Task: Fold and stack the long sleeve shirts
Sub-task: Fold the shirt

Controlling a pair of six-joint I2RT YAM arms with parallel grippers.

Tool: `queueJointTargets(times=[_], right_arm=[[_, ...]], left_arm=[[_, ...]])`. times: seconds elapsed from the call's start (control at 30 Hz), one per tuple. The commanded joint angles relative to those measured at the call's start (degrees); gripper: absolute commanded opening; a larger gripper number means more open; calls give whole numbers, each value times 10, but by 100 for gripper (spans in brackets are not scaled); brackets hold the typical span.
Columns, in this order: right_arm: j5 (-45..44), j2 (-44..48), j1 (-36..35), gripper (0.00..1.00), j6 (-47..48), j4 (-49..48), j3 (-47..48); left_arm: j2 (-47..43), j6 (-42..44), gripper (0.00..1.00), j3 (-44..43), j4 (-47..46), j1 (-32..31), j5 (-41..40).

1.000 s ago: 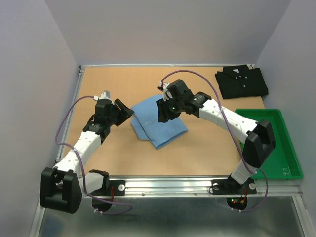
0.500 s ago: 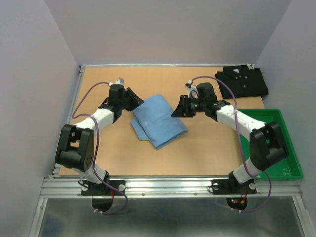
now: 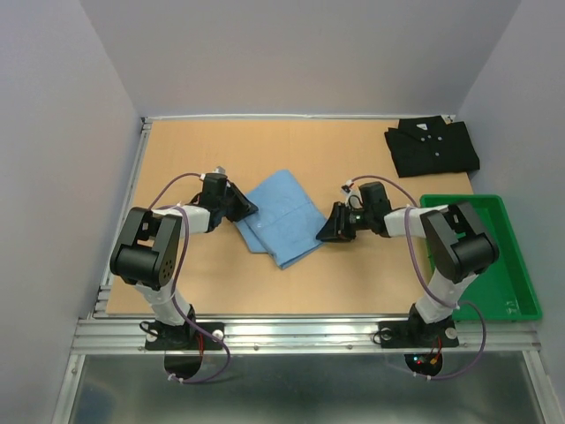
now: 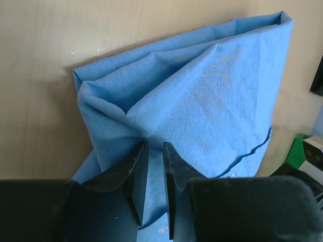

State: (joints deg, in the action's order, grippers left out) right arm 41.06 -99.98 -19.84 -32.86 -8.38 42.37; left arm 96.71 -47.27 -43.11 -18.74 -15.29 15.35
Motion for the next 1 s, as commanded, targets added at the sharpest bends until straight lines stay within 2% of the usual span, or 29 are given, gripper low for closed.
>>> queueJointTargets(times=[0.0,0.23,0.37,0.57,0.73,0.83,0.97], right_arm=[[-2,23,7,39,16,-42,-18],[23,115,-7,43,15,1,36],[26,117,-77,47,0,3,99],[16,32,-162,49,-17,-5,180],[42,-47,-190,50,-36,-55,198],[65,-105,-202,50,-51,-94,188],[93,-142,-203,50,-86,-175,106]], left_arm=[[7,19,30,2,-7,0,-11],[-10,35,30,4,0,-1,2],[-15,38,30,5,3,-1,6],[-17,41,30,7,3,-2,9],[-15,44,30,7,1,-2,9],[-12,45,30,5,2,-2,7],[-5,46,30,0,1,-2,2]])
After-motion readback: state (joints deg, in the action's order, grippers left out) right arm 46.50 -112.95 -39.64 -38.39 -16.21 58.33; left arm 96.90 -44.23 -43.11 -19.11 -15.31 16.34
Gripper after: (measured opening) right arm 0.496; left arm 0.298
